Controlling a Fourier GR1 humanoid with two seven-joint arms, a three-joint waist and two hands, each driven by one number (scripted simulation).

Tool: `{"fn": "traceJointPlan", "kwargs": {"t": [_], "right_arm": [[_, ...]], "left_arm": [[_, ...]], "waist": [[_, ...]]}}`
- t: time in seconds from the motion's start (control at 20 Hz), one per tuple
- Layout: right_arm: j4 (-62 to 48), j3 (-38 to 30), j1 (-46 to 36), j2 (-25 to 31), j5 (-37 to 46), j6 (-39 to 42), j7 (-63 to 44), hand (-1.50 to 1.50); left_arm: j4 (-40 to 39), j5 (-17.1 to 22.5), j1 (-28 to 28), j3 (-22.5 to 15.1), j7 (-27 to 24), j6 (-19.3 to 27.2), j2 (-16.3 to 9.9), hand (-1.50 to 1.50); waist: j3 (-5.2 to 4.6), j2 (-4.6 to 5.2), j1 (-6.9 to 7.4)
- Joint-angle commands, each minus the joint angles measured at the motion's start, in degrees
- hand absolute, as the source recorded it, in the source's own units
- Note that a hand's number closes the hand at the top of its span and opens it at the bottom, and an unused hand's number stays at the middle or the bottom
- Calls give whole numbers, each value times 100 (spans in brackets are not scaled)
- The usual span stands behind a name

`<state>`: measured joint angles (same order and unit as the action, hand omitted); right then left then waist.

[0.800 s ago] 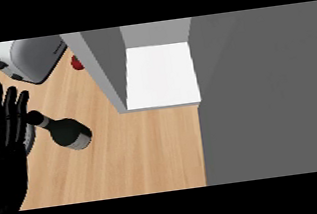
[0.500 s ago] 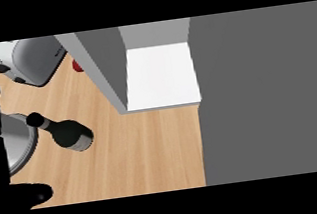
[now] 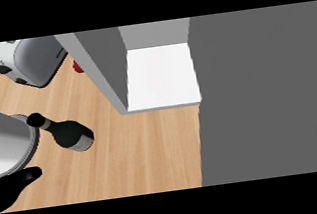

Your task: Pick up the wine, place it into the cabinet and close the cabinet

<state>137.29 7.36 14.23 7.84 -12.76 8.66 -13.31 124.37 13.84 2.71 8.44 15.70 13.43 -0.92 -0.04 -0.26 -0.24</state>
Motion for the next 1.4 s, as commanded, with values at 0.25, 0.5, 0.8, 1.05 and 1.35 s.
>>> {"fn": "traceJointPlan", "kwargs": {"t": [0.25,0.5,0.8,1.05,1.35], "right_arm": [[1374,495,616,-53,-143,-213,-934,-150],[1798,723,895,67,-75,-279,-1068,-150],[1686,1023,291,-130,409,-772,-1291,-150],[1743,920,337,133,185,-665,-1360,-150],[2170,1322,534,161,341,-813,-1556,-150]], "left_arm": [[854,-18,178,137,1102,626,-202,-150],[1315,-121,158,147,1624,826,-364,-150],[1614,-222,374,195,2160,1120,-554,-150],[1995,-409,368,114,2613,1377,-660,-150],[1914,-618,438,148,2446,1544,-614,-150]], "waist": [[5,6,-30],[5,-10,-69],[1,-4,-21],[6,-5,-3],[4,-16,-49]]}}
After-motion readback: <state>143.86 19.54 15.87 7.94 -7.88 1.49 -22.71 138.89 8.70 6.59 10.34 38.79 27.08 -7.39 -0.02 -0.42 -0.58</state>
